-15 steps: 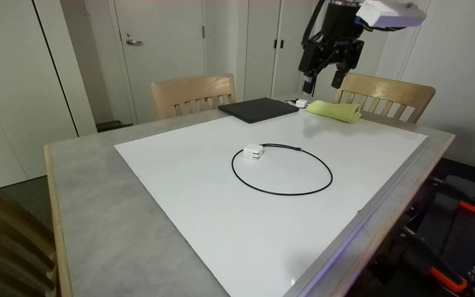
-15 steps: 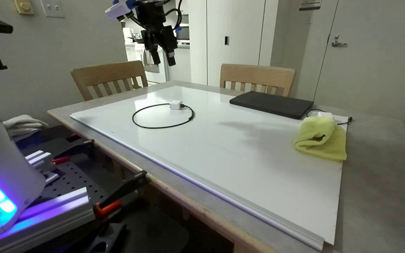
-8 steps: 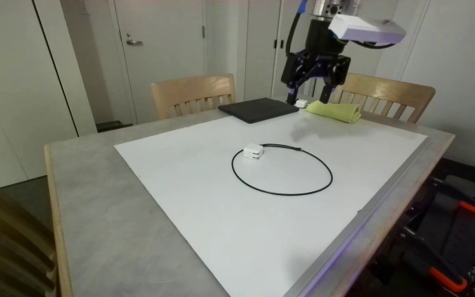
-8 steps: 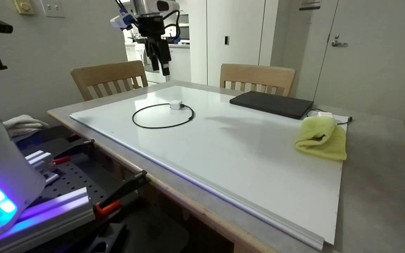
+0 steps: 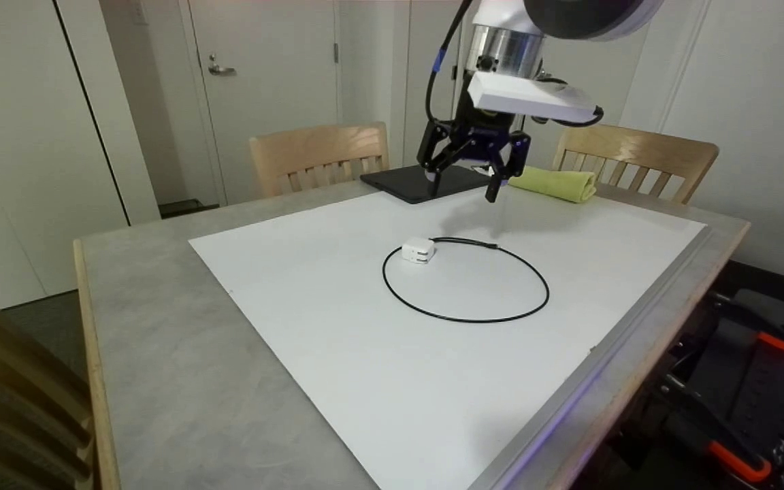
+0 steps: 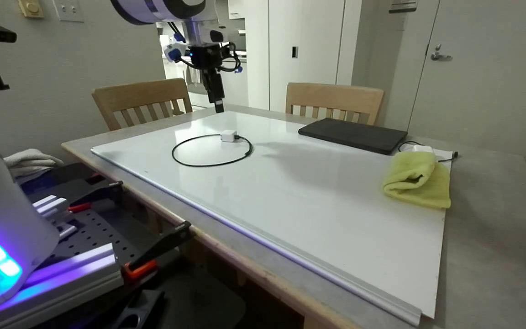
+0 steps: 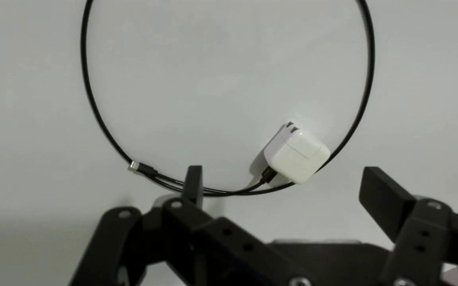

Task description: Unwind the phone charger

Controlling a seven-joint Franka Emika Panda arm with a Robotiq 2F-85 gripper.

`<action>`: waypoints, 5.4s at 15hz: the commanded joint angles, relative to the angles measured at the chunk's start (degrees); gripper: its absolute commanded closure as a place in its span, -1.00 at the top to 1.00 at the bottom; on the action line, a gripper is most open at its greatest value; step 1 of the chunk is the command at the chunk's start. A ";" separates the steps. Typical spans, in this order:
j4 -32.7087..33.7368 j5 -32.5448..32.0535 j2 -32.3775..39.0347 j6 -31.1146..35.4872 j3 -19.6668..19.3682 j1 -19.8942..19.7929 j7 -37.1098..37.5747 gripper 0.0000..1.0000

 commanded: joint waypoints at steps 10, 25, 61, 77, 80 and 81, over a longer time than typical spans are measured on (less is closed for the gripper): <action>5.91 -10.83 9.07 0.98 -8.98 11.07 30.12 1.00; 5.73 -2.08 9.41 1.41 -5.32 8.81 26.42 1.00; 15.71 11.99 23.44 7.79 -5.08 7.00 22.45 0.42; 14.14 11.03 21.15 7.96 -5.16 8.18 20.21 -0.43; 13.76 10.41 20.78 8.20 -6.53 9.60 20.48 -0.43; 13.66 10.01 20.60 8.09 -7.49 10.44 21.11 -0.43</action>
